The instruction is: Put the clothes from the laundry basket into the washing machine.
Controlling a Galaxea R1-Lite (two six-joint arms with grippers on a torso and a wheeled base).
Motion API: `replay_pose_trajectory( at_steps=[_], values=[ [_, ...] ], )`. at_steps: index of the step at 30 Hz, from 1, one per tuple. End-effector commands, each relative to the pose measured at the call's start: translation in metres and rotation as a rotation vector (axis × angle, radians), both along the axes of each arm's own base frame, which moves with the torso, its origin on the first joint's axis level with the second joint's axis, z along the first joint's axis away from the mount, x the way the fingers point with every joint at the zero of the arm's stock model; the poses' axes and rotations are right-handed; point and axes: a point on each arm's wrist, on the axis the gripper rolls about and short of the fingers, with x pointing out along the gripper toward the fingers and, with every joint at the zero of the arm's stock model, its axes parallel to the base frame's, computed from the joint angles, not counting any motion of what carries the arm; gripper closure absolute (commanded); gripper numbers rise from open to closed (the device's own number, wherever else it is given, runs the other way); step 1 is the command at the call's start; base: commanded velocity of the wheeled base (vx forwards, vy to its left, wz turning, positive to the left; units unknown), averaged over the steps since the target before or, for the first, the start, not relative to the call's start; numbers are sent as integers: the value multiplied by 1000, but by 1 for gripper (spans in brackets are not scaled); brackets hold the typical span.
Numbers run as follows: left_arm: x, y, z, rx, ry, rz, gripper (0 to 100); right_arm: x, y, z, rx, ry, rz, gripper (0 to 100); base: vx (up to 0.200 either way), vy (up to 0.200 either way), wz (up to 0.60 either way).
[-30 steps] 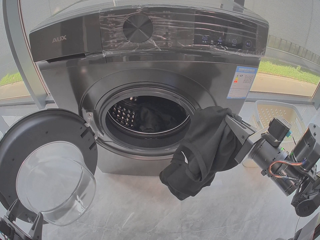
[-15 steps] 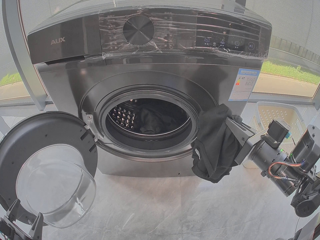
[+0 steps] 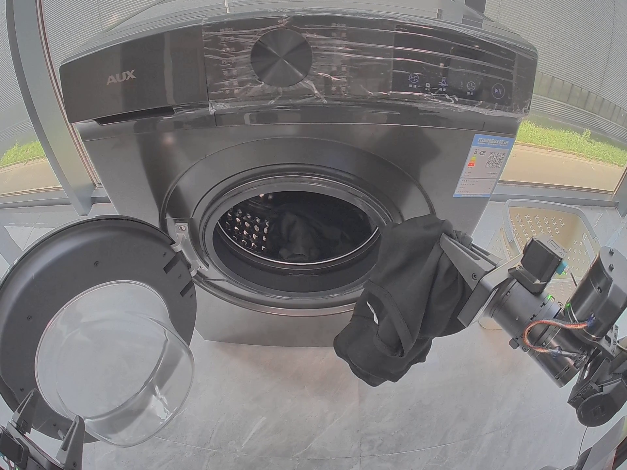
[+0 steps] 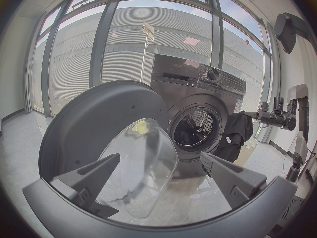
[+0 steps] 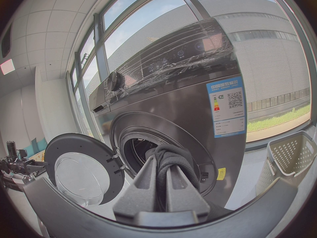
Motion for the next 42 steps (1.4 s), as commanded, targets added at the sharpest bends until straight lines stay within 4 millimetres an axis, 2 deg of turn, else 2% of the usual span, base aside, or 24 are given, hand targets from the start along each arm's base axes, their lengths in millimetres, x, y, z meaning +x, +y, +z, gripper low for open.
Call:
replay_pose_trajectory(
  at_steps=[1, 8, 14, 19, 24, 29, 32, 34, 36, 38, 41, 42],
  values=[
    [-1, 0, -1, 0, -16, 0, 0, 0, 0, 0, 0, 0, 0, 100, 0, 0, 0],
    [-1, 0, -1, 0, -18, 0, 0, 0, 0, -1, -2, 3, 1, 100, 0, 0, 0],
    [-1, 0, -1, 9, -18, 4, 0, -2, 1, -2, -6, 7, 7, 100, -200, 0, 0],
    [-1, 0, -2, 58, -19, 6, 0, -2, 6, -4, -18, 19, 24, 100, 0, 0, 0],
    [-1, 0, -2, 78, -16, 6, 0, -3, 25, -9, -26, 27, 81, 100, 0, 0, 0],
    [-1, 0, -2, 90, -16, -1, 0, -4, 36, -21, -51, 60, 101, 100, 0, 0, 0],
    [-11, -3, 25, 96, -129, -110, 0, 0, 45, -20, -28, 61, 116, 100, 0, 0, 0],
    [-14, -6, 32, 108, -144, -251, 0, 4, 53, -18, 2, 65, 130, 100, 0, 0, 0],
    [-7, -9, 33, 106, -72, -379, 0, 9, 64, -17, 26, 64, 143, 100, 0, 0, 0],
    [4, -11, 39, 107, -3, -399, 0, 15, 74, -19, 31, 61, 148, 100, 0, 0, 0],
    [15, -12, 54, 136, 30, -424, 0, 21, 81, -22, 32, 60, 147, 100, 0, 0, 0],
    [23, -12, 65, 144, 50, -496, 0, 24, 84, -22, 34, 56, 147, 100, 0, 0, 0]
  ],
)
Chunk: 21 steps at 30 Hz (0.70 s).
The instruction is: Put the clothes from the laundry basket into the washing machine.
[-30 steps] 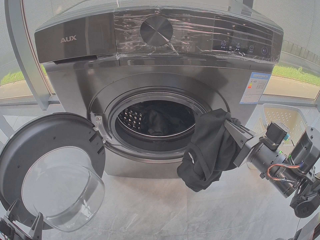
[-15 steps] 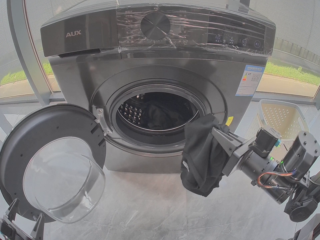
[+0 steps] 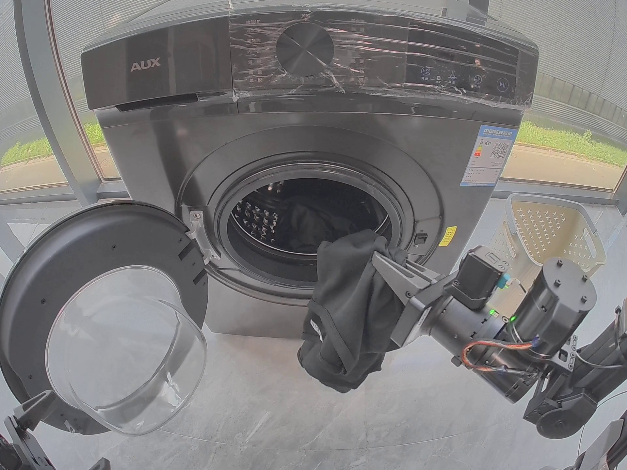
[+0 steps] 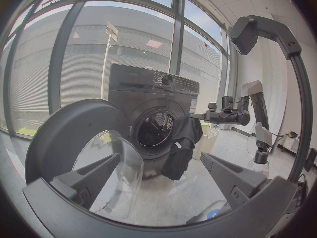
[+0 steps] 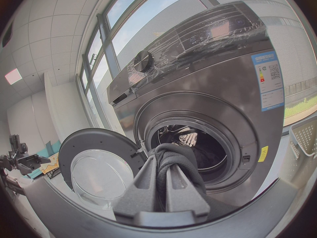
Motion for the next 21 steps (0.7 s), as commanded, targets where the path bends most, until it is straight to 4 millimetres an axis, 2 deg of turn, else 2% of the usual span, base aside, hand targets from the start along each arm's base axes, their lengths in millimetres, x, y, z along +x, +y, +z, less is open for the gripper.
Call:
replay_pose_trajectory(
  at_steps=[1, 5, 8, 12, 21],
  values=[
    [31, -2, 40, 46, 125, -117, 0, 19, 29, -9, 12, 9, 20, 100, 0, 0, 0],
    [51, -2, 50, 56, 198, -206, 0, 20, 32, -10, 13, 5, 37, 100, 0, 0, 0],
    [72, -3, 50, 53, 301, -272, 0, 22, 34, -4, 28, -12, 50, 100, 0, 0, 0],
    [88, -8, 46, 64, 371, -347, 0, 25, 38, 2, 45, -27, 52, 100, 0, 0, 0],
    [156, -52, 32, 108, 491, -452, 0, 33, 42, 5, 62, -43, 41, 100, 0, 0, 0]
  ],
)
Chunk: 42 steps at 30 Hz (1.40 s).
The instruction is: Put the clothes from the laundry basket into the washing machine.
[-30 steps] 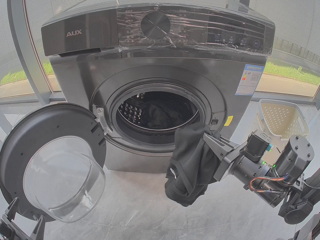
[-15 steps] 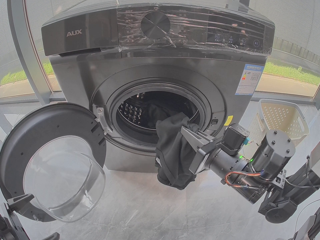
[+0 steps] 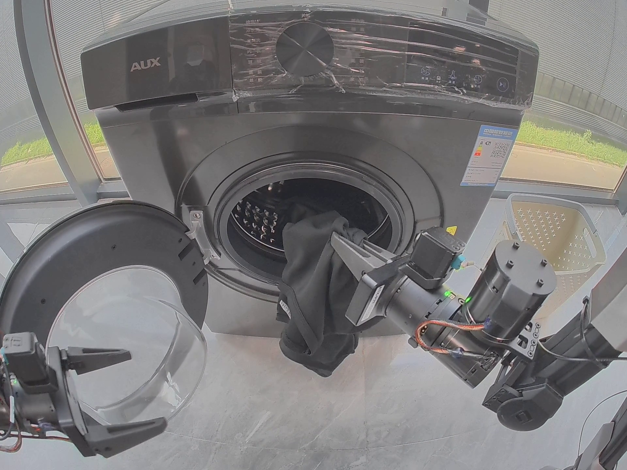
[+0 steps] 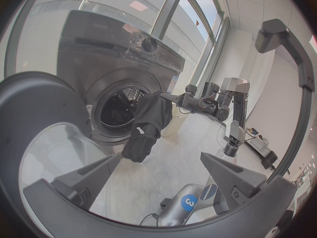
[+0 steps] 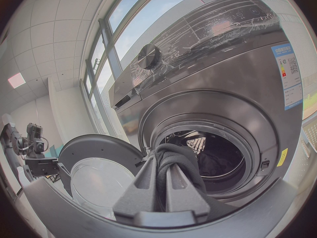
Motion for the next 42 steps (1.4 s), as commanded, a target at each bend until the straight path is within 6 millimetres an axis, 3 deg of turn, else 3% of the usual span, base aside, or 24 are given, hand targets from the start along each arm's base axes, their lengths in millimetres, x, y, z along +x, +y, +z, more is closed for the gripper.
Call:
replay_pose_trajectory(
  at_steps=[1, 11, 26, 42],
  values=[
    [54, -36, -20, 46, 156, -94, 0, 7, 5, 2, 15, -11, -5, 100, 0, 0, 0],
    [99, -62, -45, 83, 266, -125, 0, 6, 6, 5, 25, -19, 0, 100, 0, 0, 0],
    [127, -90, -55, 77, 315, -159, 0, 6, 9, 3, 24, -17, 3, 100, 0, 0, 0],
    [158, -144, -60, -59, 329, -97, 0, 3, 12, 1, 24, -15, 7, 100, 0, 0, 0]
  ],
)
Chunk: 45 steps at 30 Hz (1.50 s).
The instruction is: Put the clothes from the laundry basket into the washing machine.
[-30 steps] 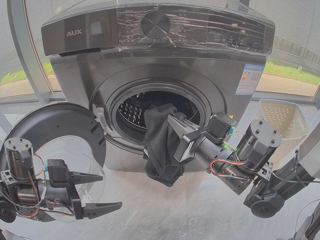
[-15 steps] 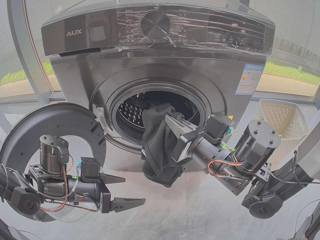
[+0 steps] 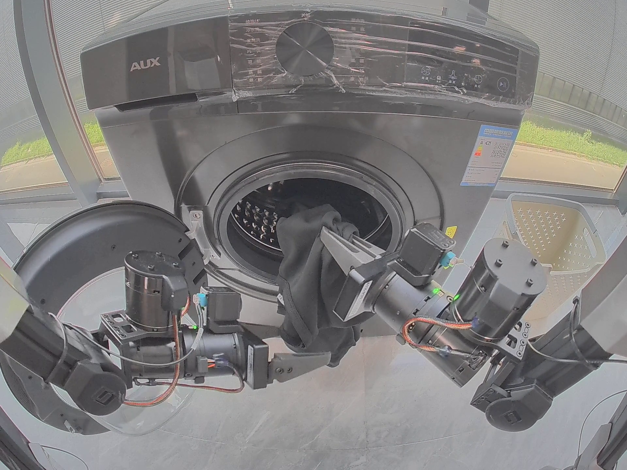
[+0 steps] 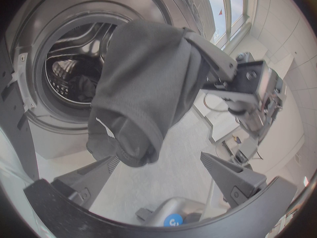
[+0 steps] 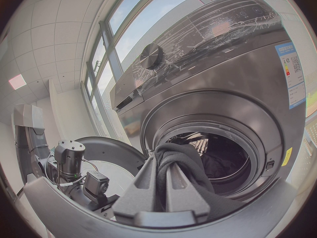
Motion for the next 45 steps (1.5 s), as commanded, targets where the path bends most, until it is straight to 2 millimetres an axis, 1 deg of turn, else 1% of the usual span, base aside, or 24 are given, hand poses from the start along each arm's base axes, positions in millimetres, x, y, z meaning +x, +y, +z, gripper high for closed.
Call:
replay_pose_trajectory(
  at_steps=[1, 4, 6, 12, 19, 30, 39, 40, 45],
  values=[
    [8, -17, -12, -13, 14, 26, 0, 0, 1, 0, 2, -1, 1, 100, 0, 0, 0],
    [10, -21, -15, -28, 6, 43, 0, 0, 1, 0, 2, -1, 1, 100, 0, 0, 0],
    [8, -24, -15, -36, 20, 40, 0, 0, 1, 0, 2, -1, 1, 100, 0, 0, 0],
    [7, -25, -20, -19, 28, 53, 0, 0, 1, 0, 3, -2, 1, 100, 0, 0, 0],
    [9, -26, -13, -43, 7, 59, 0, 0, 1, -2, -1, 2, -1, 100, 0, 0, 0],
    [12, -25, -5, -78, -79, 131, 0, 0, 1, -4, -6, 6, -1, 100, 0, 0, 0],
    [13, -25, -4, -74, -95, 161, 0, 0, 1, -4, -7, 7, -1, 100, 0, 0, 0],
    [13, -25, -4, -74, -97, 162, 100, 0, 1, -4, -6, 6, -1, 100, 0, 0, 0],
    [13, -26, -4, -82, -113, 172, 100, 1, 1, -5, -8, 8, -4, 100, 0, 0, 0]
  ],
)
